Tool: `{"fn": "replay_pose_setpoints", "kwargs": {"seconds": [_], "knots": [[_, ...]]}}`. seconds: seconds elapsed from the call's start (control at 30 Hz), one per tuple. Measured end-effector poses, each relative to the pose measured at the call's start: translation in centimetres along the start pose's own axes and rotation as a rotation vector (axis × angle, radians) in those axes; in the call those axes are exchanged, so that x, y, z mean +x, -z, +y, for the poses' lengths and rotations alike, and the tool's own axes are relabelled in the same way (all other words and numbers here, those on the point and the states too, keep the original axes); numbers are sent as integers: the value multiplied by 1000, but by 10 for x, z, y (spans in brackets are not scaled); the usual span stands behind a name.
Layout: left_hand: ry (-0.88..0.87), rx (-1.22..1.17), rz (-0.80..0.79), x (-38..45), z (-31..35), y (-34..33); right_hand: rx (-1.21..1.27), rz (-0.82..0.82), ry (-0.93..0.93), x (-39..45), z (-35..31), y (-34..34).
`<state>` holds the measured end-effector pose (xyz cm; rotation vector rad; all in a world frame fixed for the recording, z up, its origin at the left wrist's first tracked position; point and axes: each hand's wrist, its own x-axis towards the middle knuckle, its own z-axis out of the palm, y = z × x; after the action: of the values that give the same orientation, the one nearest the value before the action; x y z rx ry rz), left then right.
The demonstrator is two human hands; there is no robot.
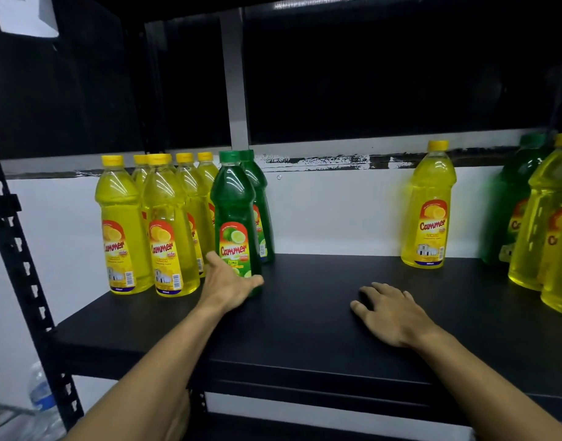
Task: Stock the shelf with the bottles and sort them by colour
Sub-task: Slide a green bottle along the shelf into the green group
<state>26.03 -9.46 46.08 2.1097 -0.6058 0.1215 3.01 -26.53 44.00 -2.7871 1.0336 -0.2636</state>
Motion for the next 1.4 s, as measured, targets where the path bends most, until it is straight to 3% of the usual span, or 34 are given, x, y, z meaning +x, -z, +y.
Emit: {"fn": "replay_pose_setpoints", "kwargs": {"seconds": [0.5,1.4], "knots": [[76,-7,29,49,-5,-19,33,31,-9,-2,-1,1],[153,-73,40,52,10,-32,38,36,-17,-1,-1,1]]}}
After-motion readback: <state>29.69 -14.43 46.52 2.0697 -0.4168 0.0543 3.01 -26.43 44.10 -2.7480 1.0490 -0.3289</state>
